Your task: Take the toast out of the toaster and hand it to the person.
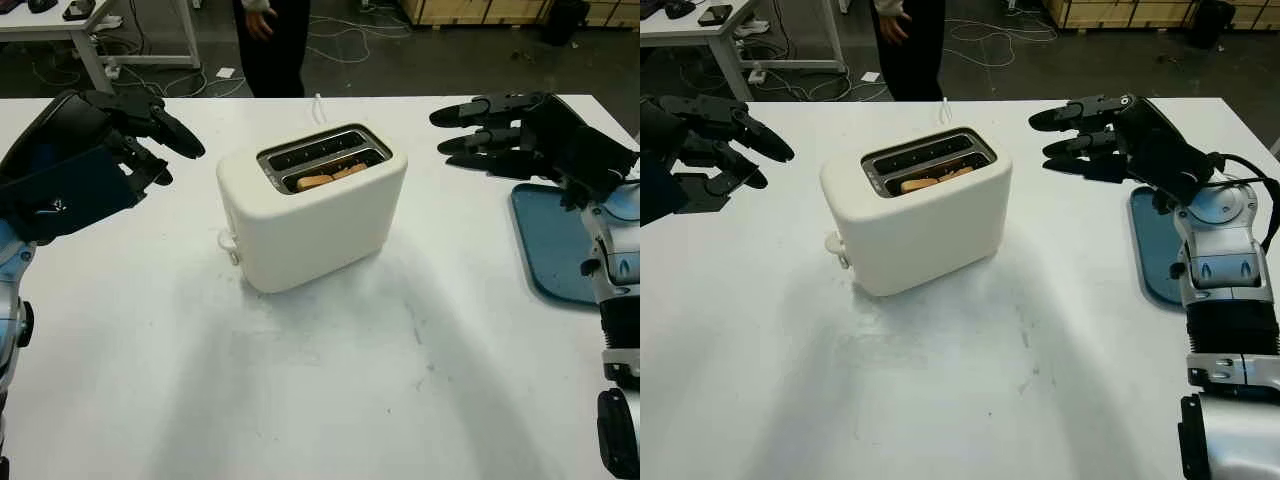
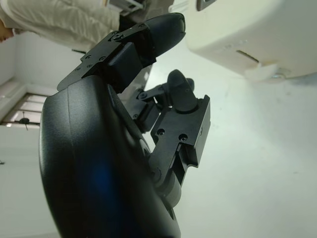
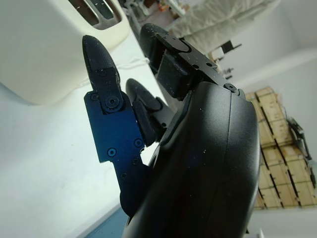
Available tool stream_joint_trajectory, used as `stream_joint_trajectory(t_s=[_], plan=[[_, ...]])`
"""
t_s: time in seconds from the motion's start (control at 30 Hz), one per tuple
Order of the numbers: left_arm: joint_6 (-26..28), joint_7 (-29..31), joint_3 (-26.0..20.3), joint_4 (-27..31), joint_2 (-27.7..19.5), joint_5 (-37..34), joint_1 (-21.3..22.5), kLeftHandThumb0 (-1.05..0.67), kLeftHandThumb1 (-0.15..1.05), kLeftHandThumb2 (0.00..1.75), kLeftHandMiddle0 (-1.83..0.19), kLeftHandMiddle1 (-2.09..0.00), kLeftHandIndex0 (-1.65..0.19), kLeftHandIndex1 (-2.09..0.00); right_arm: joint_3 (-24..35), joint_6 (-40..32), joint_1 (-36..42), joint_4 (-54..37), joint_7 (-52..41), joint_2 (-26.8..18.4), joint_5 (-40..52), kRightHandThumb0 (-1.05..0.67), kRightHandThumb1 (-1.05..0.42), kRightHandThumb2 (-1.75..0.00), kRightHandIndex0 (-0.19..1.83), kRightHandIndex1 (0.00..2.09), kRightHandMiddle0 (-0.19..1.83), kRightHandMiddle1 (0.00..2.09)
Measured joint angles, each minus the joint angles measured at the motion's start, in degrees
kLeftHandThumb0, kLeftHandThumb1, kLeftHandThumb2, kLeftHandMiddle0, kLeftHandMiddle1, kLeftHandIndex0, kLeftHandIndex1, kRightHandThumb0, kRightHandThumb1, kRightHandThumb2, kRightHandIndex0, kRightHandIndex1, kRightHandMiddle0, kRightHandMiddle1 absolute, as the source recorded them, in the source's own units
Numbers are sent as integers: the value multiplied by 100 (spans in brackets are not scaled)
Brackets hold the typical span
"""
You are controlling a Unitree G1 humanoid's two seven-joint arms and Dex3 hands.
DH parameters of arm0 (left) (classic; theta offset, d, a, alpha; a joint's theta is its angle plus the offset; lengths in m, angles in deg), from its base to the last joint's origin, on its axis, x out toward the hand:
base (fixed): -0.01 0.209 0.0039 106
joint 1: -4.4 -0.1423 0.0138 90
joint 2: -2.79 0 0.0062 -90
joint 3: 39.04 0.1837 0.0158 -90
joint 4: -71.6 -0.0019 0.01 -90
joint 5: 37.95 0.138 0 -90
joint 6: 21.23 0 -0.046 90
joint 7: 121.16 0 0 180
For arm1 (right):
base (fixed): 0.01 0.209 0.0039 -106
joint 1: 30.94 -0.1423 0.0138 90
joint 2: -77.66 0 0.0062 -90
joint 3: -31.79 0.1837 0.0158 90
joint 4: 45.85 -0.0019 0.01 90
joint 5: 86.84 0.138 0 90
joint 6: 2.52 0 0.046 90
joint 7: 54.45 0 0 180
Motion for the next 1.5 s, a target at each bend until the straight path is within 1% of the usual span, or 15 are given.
stream_joint_trajectory(t_s=[0.13,0.23,0.33,0.47,0.7,1.0,1.27,1.5], plan=[[0,-1,1,2,37,6,-15,13,81,66,-84,-86,-82,-69,0,36,2,74,-35,5,17,-58,-83,0,91,1,83,1],[-4,-2,38,1,58,50,-13,14,79,71,-85,-88,-83,-70,0,71,2,180,-46,13,17,-57,-83,0,91,1,83,1],[-48,-2,112,-24,84,55,4,14,74,80,-86,-89,-84,-70,0,89,3,194,-45,31,14,-57,-83,0,92,1,84,1],[-51,-13,124,-52,150,57,25,16,72,86,-84,-90,-83,-71,0,108,18,136,-44,34,15,-56,-82,0,90,0,83,0],[-150,-292,41,-66,394,66,25,17,71,93,-83,-97,-83,-77,13,104,26,104,-44,79,75,-56,-82,0,89,0,81,0],[-191,-360,33,-103,420,78,24,22,70,87,-80,-100,-78,-80,14,146,92,105,-8,110,73,-53,-82,0,88,0,80,0],[-256,-409,-18,-57,525,64,-43,30,76,70,-76,-110,-75,-88,32,142,253,-15,8,109,77,-53,-82,0,85,0,78,0],[-401,-409,-94,-63,614,64,-119,32,78,62,-74,-113,-73,-92,57,142,273,-17,8,110,105,-52,-82,0,86,0,79,0]])
